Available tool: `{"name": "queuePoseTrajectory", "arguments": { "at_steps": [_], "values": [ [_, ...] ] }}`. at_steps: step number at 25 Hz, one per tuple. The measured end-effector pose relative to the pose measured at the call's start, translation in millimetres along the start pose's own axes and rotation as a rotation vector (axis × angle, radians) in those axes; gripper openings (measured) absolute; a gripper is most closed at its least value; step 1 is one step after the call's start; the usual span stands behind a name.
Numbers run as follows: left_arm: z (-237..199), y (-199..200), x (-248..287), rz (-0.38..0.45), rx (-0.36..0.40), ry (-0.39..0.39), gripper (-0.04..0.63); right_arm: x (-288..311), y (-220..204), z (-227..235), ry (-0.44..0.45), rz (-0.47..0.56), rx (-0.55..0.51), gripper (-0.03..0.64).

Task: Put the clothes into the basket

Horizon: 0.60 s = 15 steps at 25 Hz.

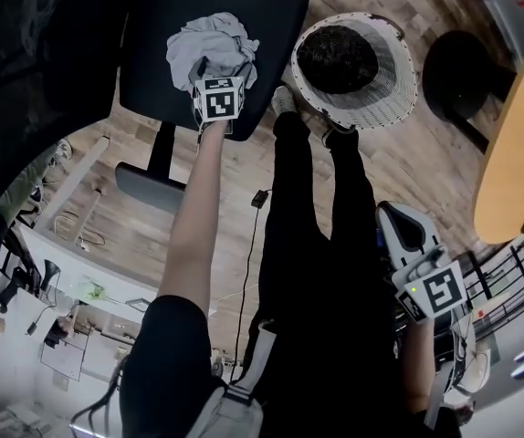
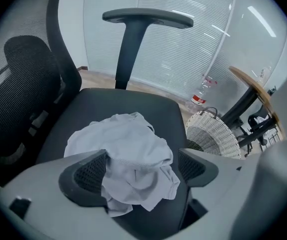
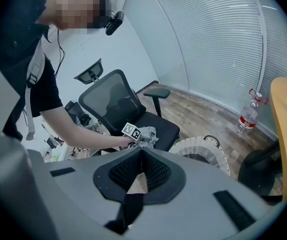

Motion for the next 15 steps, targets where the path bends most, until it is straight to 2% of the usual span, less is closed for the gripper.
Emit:
{"name": "queuePoseTrajectory", "arguments": {
  "at_steps": [7, 11, 15],
  "values": [
    [-6, -6, 24, -0.011, -0.018, 0.038, 0.443, 1, -8, 2, -0.003, -0.007, 0.023, 0.017],
    [-8, -10, 37, -0.015, 0.015, 0.065, 0.443, 5, -9, 1, 0.002, 0.011, 0.046, 0.017],
    [-11, -13, 41, -0.036, -0.004, 0.057, 0.442, 5, -14, 0, -0.003, -0.013, 0.041, 0.017]
  ]
}}
Point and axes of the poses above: the fingertips, and each gripper's own axes: x forward along the fingers, z to its right, y out of its top, the point moved 8 cm from there along -x, backward along the fingers, and after that the axes turned 14 degrees about -x, right-handed, at the moved point
